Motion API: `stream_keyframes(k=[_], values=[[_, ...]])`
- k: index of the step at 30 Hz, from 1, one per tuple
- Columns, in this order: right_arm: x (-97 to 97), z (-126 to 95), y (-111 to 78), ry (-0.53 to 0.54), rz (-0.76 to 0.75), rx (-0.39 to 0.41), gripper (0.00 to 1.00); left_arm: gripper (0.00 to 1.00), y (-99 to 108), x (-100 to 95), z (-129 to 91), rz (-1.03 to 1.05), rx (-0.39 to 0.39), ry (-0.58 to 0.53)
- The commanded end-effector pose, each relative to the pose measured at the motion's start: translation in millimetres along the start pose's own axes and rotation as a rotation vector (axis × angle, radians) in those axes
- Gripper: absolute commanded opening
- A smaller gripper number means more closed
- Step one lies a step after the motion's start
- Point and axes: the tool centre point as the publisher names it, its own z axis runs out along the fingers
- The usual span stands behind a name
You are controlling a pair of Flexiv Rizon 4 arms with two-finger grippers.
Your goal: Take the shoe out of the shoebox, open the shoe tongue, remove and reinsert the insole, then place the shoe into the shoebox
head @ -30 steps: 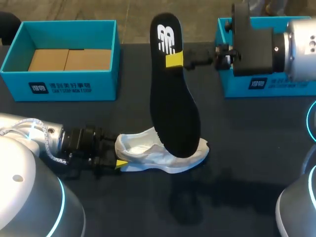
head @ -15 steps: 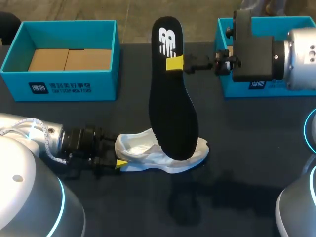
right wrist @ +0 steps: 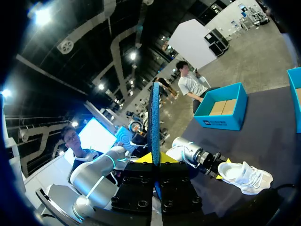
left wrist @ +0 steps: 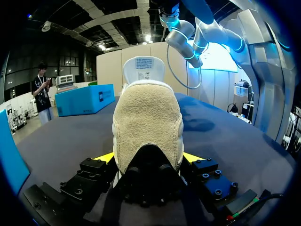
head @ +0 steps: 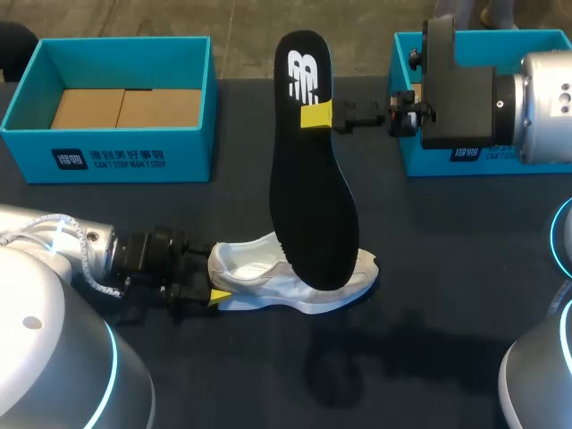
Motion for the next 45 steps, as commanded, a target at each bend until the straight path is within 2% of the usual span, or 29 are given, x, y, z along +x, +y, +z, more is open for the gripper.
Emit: stream_keyframes(k=[1,3,5,8,17,22,36,45], values=[[-0.7,3.1,0.0,0.003,0.0,-0.002,0.0,0.21,0.3,1.7,0.3,-0.024,-0.034,0.008],[-0.7,3.1,0.0,0.003,0.0,-0.002,0.0,0.49,0.8,3.9,-1.3,-0.03,-0.036,0.015],[-0.7,3.1,0.0,0.003,0.0,-0.002,0.0,1.0,0.7,5.9,-4.6,-0.034,-0.041,0.014],[-0.7,3.1,0.0,0.003,0.0,-0.002,0.0,1.0,-0.2,8.1,-8.8,-0.041,-0.055,0.024],[-0.7,3.1,0.0,0.003,0.0,-0.002,0.0,1.0,3.3,5.2,-23.9,-0.086,-0.18,0.039],[-0.7,3.1,0.0,0.003,0.0,-0.002,0.0,1.0,7.0,2.8,-29.8,-0.116,-0.28,0.063],[-0.7,3.1,0.0,0.003,0.0,-0.002,0.0,1.0,-11.5,-0.1,-65.4,-0.181,-0.544,0.151],[-0.7,3.1,0.0,0.003,0.0,-0.002,0.0,1.0,-25.5,-3.4,-70.5,-0.191,-0.733,0.239]])
